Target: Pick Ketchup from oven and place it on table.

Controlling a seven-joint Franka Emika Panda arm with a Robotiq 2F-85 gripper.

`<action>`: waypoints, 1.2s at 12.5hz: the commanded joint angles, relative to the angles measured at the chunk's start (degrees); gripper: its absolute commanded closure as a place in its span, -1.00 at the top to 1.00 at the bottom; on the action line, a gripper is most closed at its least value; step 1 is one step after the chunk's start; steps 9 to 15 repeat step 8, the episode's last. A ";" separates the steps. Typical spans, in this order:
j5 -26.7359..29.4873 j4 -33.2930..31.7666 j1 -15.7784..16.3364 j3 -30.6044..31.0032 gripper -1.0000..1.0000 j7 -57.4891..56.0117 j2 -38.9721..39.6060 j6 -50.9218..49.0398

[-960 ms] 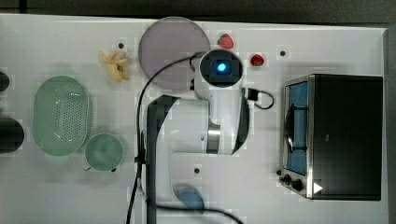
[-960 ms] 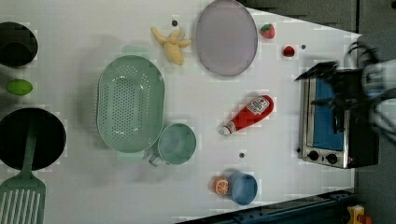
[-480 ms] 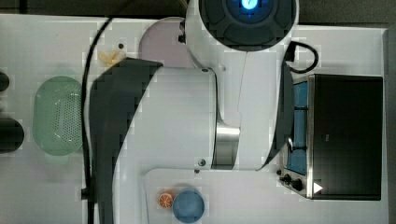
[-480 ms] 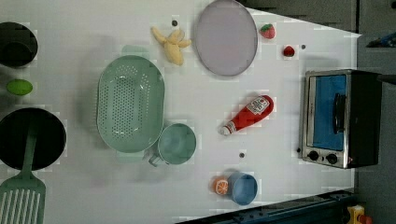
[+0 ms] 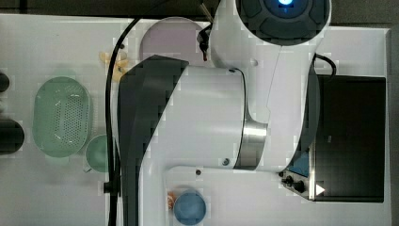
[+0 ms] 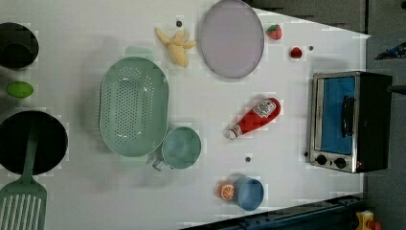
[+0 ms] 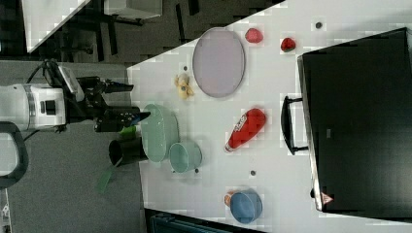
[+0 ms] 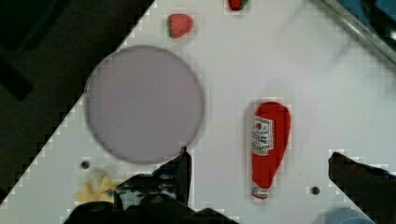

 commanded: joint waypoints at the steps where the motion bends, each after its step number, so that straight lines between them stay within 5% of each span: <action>1: 0.90 0.09 0.11 -0.41 1.00 1.66 -0.09 0.81; 15: 0.90 0.09 0.11 -0.41 1.00 1.66 0.56 0.81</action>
